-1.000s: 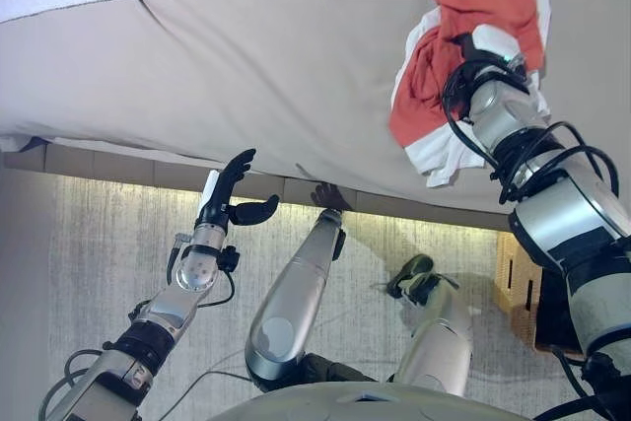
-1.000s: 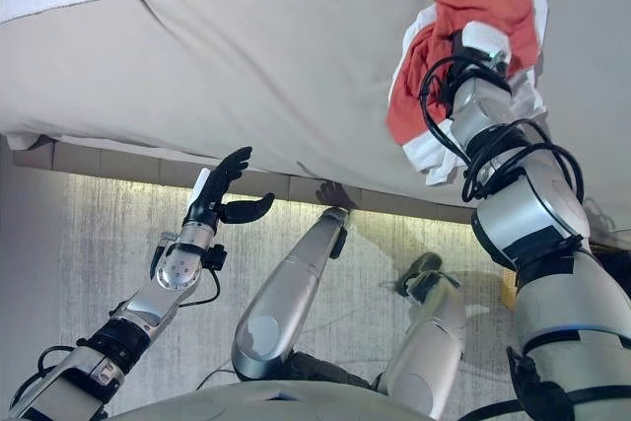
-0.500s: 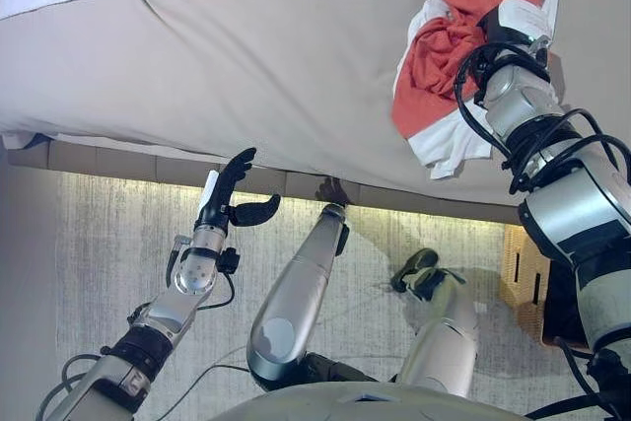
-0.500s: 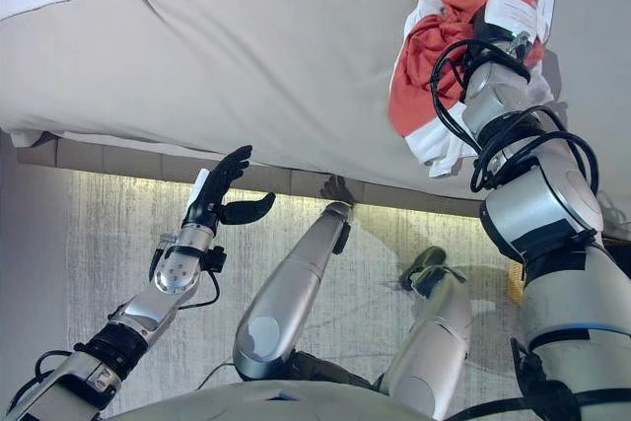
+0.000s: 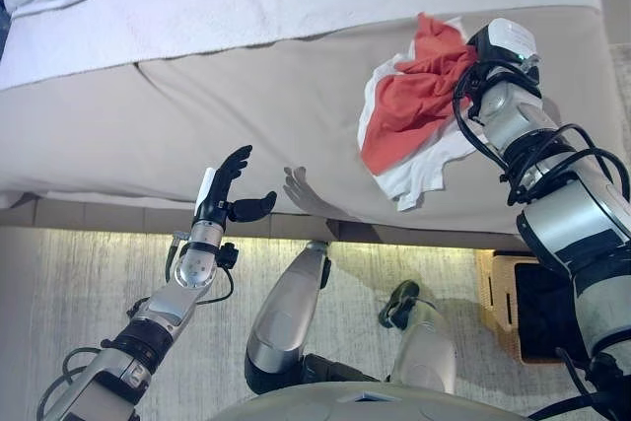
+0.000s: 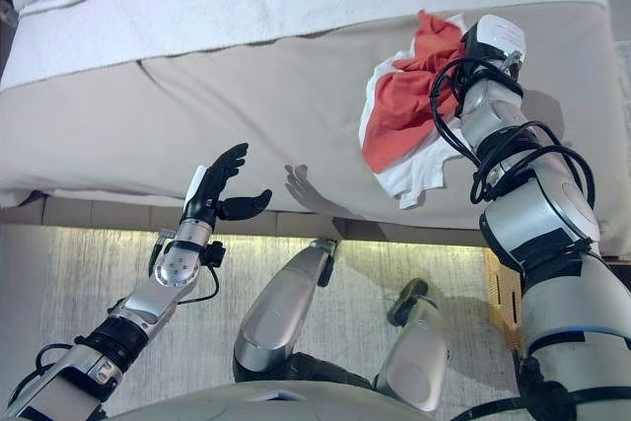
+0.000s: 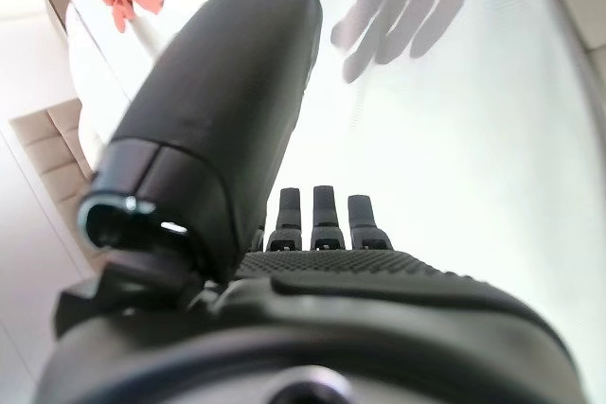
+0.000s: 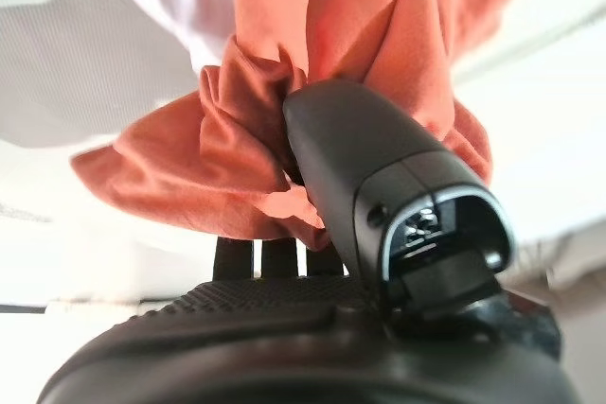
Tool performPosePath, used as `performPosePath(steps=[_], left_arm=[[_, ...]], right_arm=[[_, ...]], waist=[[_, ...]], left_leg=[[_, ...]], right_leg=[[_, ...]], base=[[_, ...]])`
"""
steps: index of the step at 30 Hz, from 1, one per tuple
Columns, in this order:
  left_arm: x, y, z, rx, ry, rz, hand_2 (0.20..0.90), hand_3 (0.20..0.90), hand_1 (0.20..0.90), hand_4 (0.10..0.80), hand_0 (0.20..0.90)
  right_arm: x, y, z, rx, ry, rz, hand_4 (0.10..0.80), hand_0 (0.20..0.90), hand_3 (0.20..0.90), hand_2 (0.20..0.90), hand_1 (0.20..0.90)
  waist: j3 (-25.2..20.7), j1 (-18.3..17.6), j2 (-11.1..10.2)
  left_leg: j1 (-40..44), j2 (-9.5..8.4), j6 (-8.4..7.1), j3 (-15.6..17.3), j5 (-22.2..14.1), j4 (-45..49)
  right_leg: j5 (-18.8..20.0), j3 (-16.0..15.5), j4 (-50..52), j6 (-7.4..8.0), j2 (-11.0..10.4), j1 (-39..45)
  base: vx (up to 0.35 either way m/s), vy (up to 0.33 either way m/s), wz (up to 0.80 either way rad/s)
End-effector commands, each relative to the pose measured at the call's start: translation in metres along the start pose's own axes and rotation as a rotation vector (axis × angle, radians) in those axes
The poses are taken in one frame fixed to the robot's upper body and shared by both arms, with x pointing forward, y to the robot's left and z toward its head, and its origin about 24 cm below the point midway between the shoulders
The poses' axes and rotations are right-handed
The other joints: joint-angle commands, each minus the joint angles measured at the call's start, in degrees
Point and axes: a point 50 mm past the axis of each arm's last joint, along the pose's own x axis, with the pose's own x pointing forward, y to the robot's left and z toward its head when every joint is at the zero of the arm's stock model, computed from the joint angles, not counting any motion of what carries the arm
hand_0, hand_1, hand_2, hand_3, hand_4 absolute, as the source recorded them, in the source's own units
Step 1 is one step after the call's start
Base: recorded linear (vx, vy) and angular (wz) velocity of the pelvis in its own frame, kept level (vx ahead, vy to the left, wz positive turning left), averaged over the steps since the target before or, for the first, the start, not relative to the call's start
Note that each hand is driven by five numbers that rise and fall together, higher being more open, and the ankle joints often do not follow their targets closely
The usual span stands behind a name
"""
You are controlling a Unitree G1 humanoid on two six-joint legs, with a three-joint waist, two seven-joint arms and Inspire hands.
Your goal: Pick up the clothes from the bed and place them into the basket
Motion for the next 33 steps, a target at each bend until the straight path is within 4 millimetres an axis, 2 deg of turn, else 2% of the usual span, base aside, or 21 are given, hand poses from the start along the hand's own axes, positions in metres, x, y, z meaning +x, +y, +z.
performPosePath(steps=[1,4,10,12,17,20,26,33], left_arm=[[0.002,0.016,0.006,0.006,-0.045,0.057,0.9,0.9,0.9,0.8,0.9],[-0.003,0.018,-0.006,0.035,0.022,0.058,0.9,0.9,0.9,0.8,0.9],[-0.014,0.025,-0.031,0.083,0.16,0.05,0.9,0.9,0.9,0.8,0.9],[-0.017,0.026,-0.038,0.088,0.191,0.047,0.9,0.9,0.9,0.8,0.9],[-0.024,0.023,-0.045,0.093,0.218,0.026,0.9,0.9,0.9,0.8,0.9],[-0.03,0.022,-0.054,0.094,0.253,0.019,0.9,0.9,0.9,0.8,0.9],[-0.026,0.02,-0.055,0.087,0.252,0.038,0.9,0.9,0.9,0.8,0.9],[-0.013,0.016,-0.051,0.083,0.247,0.066,0.9,0.9,0.9,0.8,0.9]], right_arm=[[0.004,-0.062,0.018,0.102,-0.129,-0.251,0.1,0.3,0.2,0.3,0.3],[0.0,-0.068,0.021,0.176,-0.171,-0.264,0.1,0.3,0.2,0.3,0.3],[-0.008,-0.097,0.023,0.357,-0.24,-0.315,0.1,0.3,0.2,0.3,0.3],[-0.01,-0.11,0.022,0.371,-0.257,-0.353,0.1,0.3,0.2,0.3,0.3],[-0.014,-0.125,0.012,0.362,-0.256,-0.394,0.1,0.3,0.2,0.3,0.3],[-0.017,-0.139,-0.002,0.35,-0.229,-0.432,0.1,0.3,0.2,0.3,0.3],[-0.017,-0.142,-0.024,0.333,-0.174,-0.432,0.1,0.3,0.2,0.3,0.3],[-0.021,-0.123,-0.054,0.321,-0.109,-0.363,0.1,0.3,0.2,0.3,0.3]], waist=[[-8.0,-0.8,-3.0],[-11.8,-2.0,-4.4],[-18.2,-4.4,-6.1],[-19.7,-5.1,-6.3],[-21.4,-6.3,-6.6],[-23.2,-8.2,-7.1],[-25.2,-11.5,-7.4],[-25.8,-16.2,-7.2]], left_leg=[[5.6,1.73,0.58,0.7,-6.7,-1.5],[9.8,2.72,-0.15,1.6,-5.9,-5.5],[14.0,4.04,-1.14,3.4,-5.1,-9.4],[15.1,4.48,-1.48,3.9,-4.9,-10.5],[16.8,5.24,-2.11,4.7,-4.0,-13.3],[18.6,6.18,-3.1,6.0,-2.3,-17.5],[19.8,7.07,-4.04,8.5,-2.1,-19.3],[21.6,7.94,-4.22,11.8,-3.3,-19.3]], right_leg=[[5.1,-0.9,-5.7,-1.61,1.9,3.2],[6.1,-0.5,-10.3,-1.14,2.9,7.3],[7.0,0.0,-14.9,-0.43,4.4,11.6],[7.3,0.2,-16.2,-0.14,4.7,12.5],[8.1,0.8,-18.6,0.27,5.4,13.6],[9.9,1.7,-22.5,0.69,6.4,14.5],[11.7,3.6,-26.5,0.75,7.8,14.8],[12.3,7.7,-27.7,0.62,9.0,14.2]], base=[[0.168,-0.028,-0.11],[0.166,-0.037,-0.11],[0.108,-0.034,-0.08],[0.078,-0.026,-0.08],[0.03,-0.024,-0.05],[0.019,-0.044,-0.2],[0.001,-0.022,-0.28],[-0.01,-0.014,-0.28]])
